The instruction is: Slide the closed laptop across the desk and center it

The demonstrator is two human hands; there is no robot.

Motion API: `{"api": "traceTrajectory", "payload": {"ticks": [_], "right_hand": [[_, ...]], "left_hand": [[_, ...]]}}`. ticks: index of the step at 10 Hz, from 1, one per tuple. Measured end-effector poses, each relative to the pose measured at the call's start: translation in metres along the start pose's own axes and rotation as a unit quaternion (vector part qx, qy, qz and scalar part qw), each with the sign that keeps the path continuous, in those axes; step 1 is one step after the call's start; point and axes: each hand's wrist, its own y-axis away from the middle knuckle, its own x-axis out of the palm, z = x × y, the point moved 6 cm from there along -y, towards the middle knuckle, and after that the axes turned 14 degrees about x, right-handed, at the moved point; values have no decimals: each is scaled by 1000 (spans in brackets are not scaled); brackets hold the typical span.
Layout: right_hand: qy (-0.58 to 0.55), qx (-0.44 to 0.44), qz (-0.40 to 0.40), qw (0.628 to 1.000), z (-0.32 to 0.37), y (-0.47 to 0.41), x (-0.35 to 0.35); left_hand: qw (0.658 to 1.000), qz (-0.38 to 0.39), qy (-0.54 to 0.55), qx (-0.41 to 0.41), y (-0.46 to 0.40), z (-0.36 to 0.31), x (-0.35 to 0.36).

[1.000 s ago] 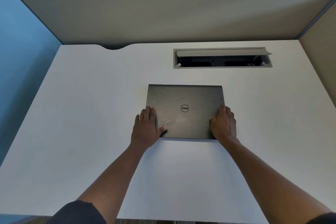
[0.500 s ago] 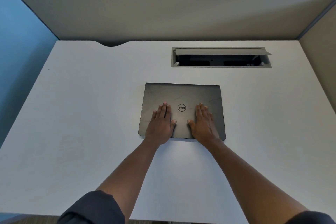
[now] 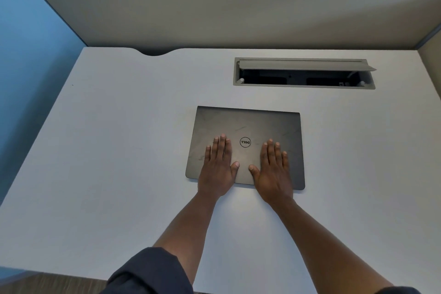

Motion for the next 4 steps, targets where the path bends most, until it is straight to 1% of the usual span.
{"api": "traceTrajectory", "payload": {"ticks": [1,2,3,4], "right_hand": [[5,1,-3,1000,-1,-1,0],[5,1,22,1000,0,2,-3],[-9,2,36,999,2,1,-10],[-30,5,18,999,5,-8,-34]], "left_hand": [[1000,1,-4,2,0,0,1],[1000,24,2,-2,2,-1,0],[1000,31,1,-2,-2,-2,-7],[1000,2,-10,-4,-12,-7,-34]]}}
